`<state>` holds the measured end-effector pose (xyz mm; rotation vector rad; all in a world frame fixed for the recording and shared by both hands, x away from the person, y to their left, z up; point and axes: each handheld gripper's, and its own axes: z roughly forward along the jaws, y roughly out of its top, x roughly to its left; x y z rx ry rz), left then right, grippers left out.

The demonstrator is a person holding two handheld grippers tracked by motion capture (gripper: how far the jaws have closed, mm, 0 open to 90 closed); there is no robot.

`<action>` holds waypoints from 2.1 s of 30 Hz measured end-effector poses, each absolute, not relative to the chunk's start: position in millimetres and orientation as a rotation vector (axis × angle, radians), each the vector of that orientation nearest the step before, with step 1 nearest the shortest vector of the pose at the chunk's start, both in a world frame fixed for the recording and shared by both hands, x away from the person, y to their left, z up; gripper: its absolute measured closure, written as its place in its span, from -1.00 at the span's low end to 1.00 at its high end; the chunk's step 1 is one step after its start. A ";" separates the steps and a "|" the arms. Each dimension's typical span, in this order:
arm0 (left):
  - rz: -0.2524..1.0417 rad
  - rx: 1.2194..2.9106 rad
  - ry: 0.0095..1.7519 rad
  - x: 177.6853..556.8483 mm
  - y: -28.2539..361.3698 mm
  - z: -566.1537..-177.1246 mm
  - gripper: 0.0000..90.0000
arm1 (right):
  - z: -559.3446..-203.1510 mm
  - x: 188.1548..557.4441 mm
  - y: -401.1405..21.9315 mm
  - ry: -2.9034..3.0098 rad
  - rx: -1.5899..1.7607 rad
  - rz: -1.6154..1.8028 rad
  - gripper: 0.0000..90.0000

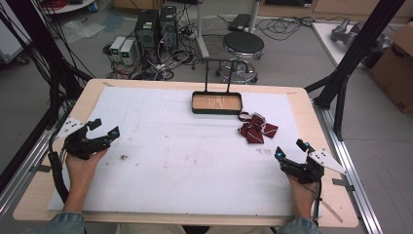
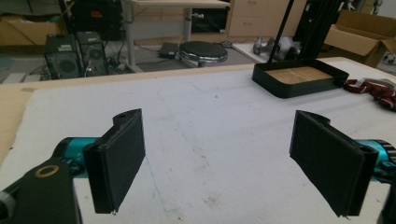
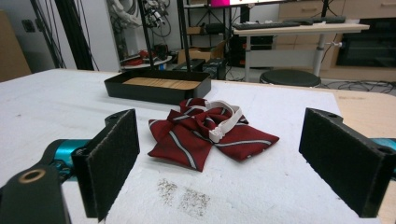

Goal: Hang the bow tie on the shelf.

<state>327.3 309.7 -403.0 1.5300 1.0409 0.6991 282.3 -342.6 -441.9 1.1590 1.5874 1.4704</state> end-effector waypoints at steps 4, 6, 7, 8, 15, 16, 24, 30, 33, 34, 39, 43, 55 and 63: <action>0.706 1.513 1.041 327.1 311.0 -403.0 -0.59 | -442.2 282.3 -344.4 1.585 1.181 1.478 -0.75; 0.715 1.510 1.044 327.1 311.7 -402.8 -0.59 | -442.2 282.0 -344.4 1.584 1.188 1.479 -0.75; 0.716 1.510 1.047 326.9 312.0 -402.8 -0.59 | -442.3 282.2 -344.7 1.584 1.187 1.479 -0.75; 0.716 1.510 1.046 326.5 312.5 -402.9 -0.59 | -442.5 282.7 -344.7 1.584 1.182 1.476 -0.75; 0.743 1.512 1.026 325.1 310.3 -403.2 -0.56 | -442.2 281.8 -344.5 1.579 1.195 1.470 -0.75; 0.745 1.513 1.024 325.1 310.1 -403.0 -0.56 | -442.1 281.6 -344.4 1.576 1.199 1.474 -0.75; 0.748 1.494 1.027 324.3 312.5 -402.5 -0.56 | -442.3 281.7 -345.3 1.576 1.205 1.459 -0.75; 0.744 1.489 1.034 325.3 312.6 -402.9 -0.56 | -441.4 280.4 -344.5 1.568 1.197 1.461 -0.75; 0.751 1.478 1.035 325.0 313.0 -402.3 -0.57 | -440.9 280.6 -344.6 1.548 1.213 1.463 -0.75; 0.755 1.473 1.035 324.7 313.1 -401.9 -0.57 | -440.7 280.6 -344.8 1.530 1.213 1.462 -0.75; 0.758 1.449 1.029 324.3 314.0 -400.6 -0.57 | -431.4 284.1 -342.1 1.491 1.226 1.473 -0.75; 0.764 1.446 1.030 324.9 314.5 -400.4 -0.57 | -421.7 291.6 -335.8 1.491 1.220 1.474 -0.75; 0.759 1.453 1.029 326.7 313.2 -401.1 -0.57 | -409.2 340.4 -299.6 1.573 1.254 1.413 -0.75; 0.747 1.456 1.020 329.9 309.1 -402.7 -0.57 | -415.4 376.5 -280.2 1.622 1.373 1.368 -0.59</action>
